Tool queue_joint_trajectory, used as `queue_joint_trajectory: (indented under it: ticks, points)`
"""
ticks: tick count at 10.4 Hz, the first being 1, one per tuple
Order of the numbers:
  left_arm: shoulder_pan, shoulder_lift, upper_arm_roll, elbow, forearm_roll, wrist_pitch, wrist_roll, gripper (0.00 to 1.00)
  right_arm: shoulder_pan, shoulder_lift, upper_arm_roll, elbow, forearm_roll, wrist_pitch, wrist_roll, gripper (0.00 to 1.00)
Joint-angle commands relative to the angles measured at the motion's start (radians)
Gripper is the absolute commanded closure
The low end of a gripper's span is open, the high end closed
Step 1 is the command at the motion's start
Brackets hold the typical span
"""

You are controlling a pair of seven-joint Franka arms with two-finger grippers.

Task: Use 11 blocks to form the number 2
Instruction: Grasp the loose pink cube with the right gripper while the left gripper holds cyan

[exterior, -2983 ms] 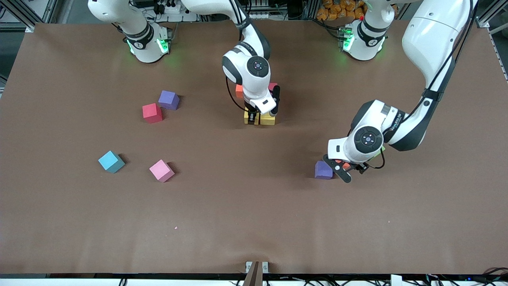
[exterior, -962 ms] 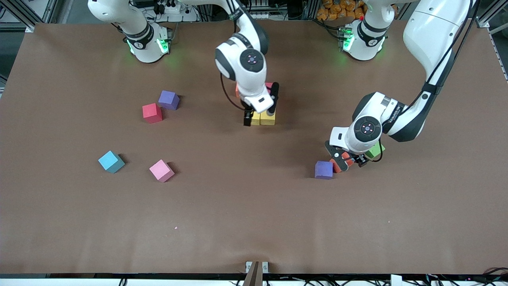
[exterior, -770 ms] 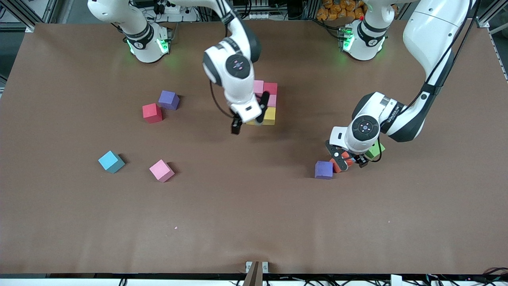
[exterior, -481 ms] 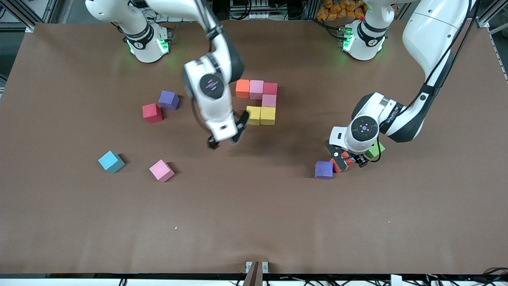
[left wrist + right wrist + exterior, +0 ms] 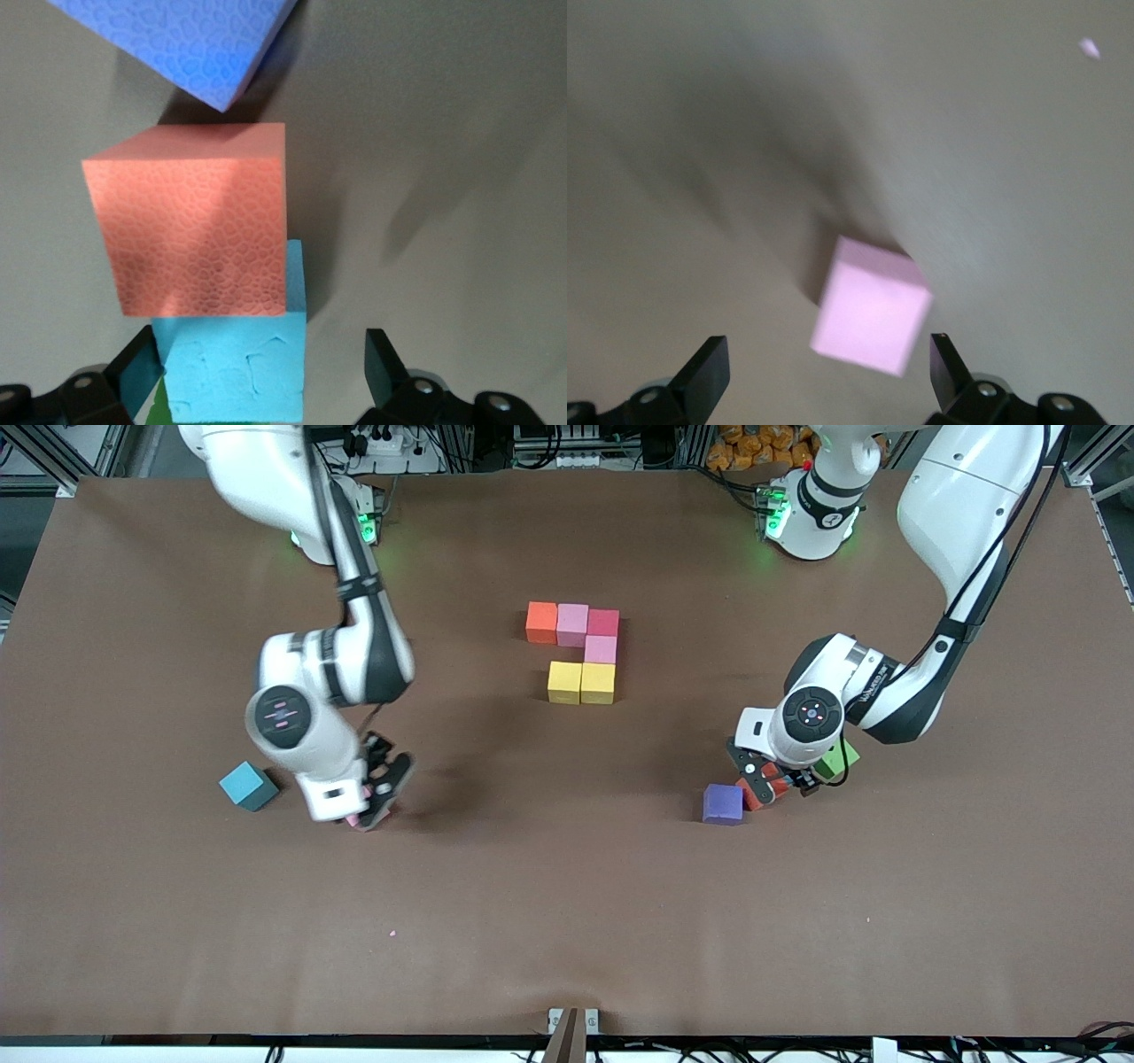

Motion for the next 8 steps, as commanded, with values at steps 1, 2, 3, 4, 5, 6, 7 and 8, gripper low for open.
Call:
queue_joint_trajectory:
  ticks: [1,2,3,4,5,6,7,8]
  points:
    - [0.007,0.002,0.019,-0.008,0.041,0.023,0.018,0.0,-0.028,0.005,0.017,-0.049,-0.003,0.088,-0.018,0.0]
    - [0.007,0.007,0.024,-0.01,0.046,0.04,0.018,0.0,-0.029,0.011,0.018,-0.086,0.0,0.16,-0.02,0.0]
    - [0.007,0.016,0.025,-0.01,0.047,0.049,0.018,0.0,-0.029,0.017,0.026,-0.11,0.013,0.219,-0.015,0.0]
    - [0.007,0.016,0.027,-0.01,0.049,0.053,0.019,0.03,-0.035,0.034,0.052,-0.112,0.059,0.242,-0.01,0.0]
    - [0.007,0.016,0.027,-0.01,0.049,0.053,0.019,0.18,-0.032,0.052,0.057,-0.114,0.122,0.251,-0.009,0.0]
    - [0.007,0.018,0.027,-0.008,0.047,0.053,0.018,0.35,-0.032,0.06,0.058,-0.114,0.13,0.256,-0.009,0.0]
    - [0.007,0.012,0.026,-0.008,0.047,0.053,0.015,0.49,-0.034,0.064,0.058,-0.114,0.132,0.258,-0.01,0.0]
    - [0.007,0.005,0.026,-0.008,0.046,0.05,0.012,0.65,-0.034,0.069,0.06,-0.114,0.132,0.258,-0.01,0.0]
